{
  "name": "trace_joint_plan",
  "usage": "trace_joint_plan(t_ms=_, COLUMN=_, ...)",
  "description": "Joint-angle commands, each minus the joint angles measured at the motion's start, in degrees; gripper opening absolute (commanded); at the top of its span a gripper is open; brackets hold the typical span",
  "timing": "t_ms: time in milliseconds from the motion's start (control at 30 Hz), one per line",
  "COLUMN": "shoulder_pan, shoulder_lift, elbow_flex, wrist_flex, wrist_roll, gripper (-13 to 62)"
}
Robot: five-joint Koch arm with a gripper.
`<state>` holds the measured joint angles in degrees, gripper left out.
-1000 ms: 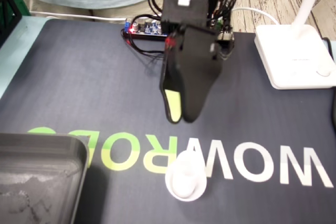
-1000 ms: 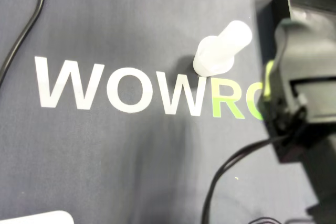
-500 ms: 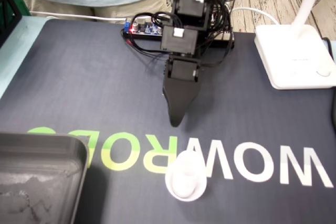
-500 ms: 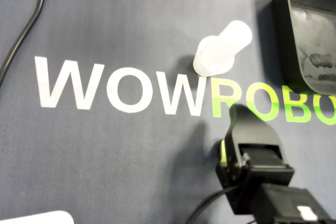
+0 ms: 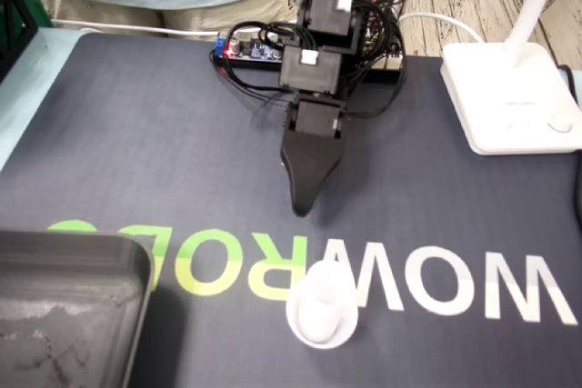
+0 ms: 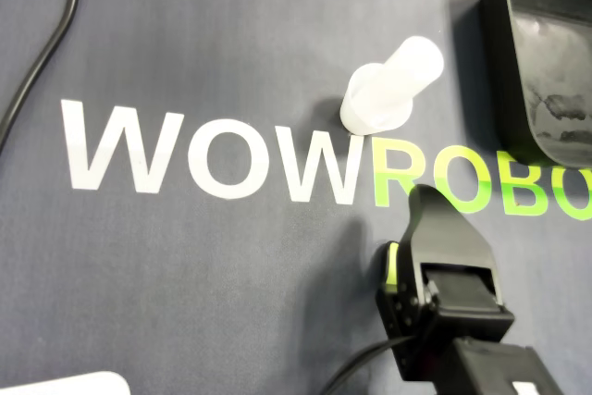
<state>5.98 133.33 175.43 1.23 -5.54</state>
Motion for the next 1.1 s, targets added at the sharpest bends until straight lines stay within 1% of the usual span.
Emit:
trace_joint_plan(t_ms=0, shoulder_pan=-0.1, shoulder_lift=4.2, elbow_flex=2.4, wrist_flex=-0.7, wrist_roll=0.0, gripper=33.0)
trace_joint_plan(t_ms=367, shoulder_pan=-1.2, shoulder_lift=4.1, elbow_flex=2.4, wrist_flex=-0.8, wrist_roll=0.2, gripper=33.1)
trace_joint_plan(t_ms=500, shoulder_pan=-1.2, shoulder_lift=4.1, elbow_flex=2.4, wrist_flex=-0.7, wrist_roll=0.3, gripper=34.6)
trace_joint_plan(t_ms=1067, shoulder_pan=-1.2, shoulder_lift=4.1, elbow_flex=2.4, wrist_flex=-0.7, wrist_roll=0.3, gripper=34.6)
